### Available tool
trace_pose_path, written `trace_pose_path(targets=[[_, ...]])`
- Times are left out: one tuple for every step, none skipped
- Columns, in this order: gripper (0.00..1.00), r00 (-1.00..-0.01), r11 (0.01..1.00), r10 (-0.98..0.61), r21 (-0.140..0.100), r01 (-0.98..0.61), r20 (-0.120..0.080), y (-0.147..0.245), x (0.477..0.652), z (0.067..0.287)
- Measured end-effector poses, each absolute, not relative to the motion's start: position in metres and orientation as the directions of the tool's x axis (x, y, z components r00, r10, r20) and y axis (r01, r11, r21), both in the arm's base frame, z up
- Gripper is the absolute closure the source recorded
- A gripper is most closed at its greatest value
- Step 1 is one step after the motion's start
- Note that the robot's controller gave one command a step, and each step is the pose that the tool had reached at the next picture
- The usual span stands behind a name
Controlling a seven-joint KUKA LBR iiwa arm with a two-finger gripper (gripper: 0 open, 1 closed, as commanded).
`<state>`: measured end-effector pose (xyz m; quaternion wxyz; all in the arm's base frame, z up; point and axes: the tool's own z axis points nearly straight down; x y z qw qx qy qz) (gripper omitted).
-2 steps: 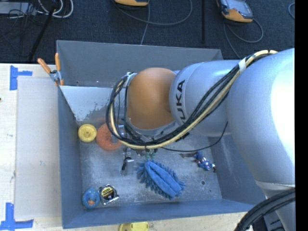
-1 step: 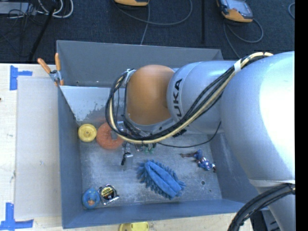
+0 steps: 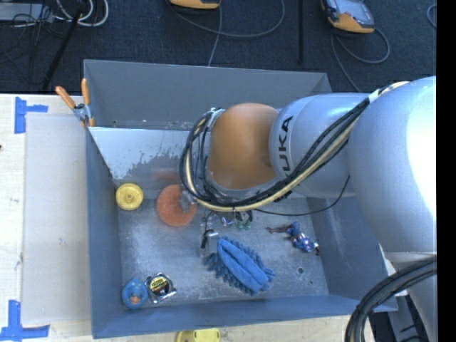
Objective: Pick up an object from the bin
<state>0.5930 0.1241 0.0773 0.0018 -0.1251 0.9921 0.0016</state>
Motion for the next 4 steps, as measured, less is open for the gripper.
trace_pose_path(targets=[[0.0,-0.984,0.984,-0.176,0.001,-0.176,-0.004,0.105,0.603,0.075],[1.0,-1.0,1.0,-0.01,0.003,-0.01,-0.01,0.073,0.613,0.073],[1.0,-1.0,1.0,-0.009,0.003,-0.009,-0.01,0.073,0.613,0.073],[1.0,-1.0,1.0,-0.016,0.001,-0.016,-0.002,0.096,0.597,0.189]])
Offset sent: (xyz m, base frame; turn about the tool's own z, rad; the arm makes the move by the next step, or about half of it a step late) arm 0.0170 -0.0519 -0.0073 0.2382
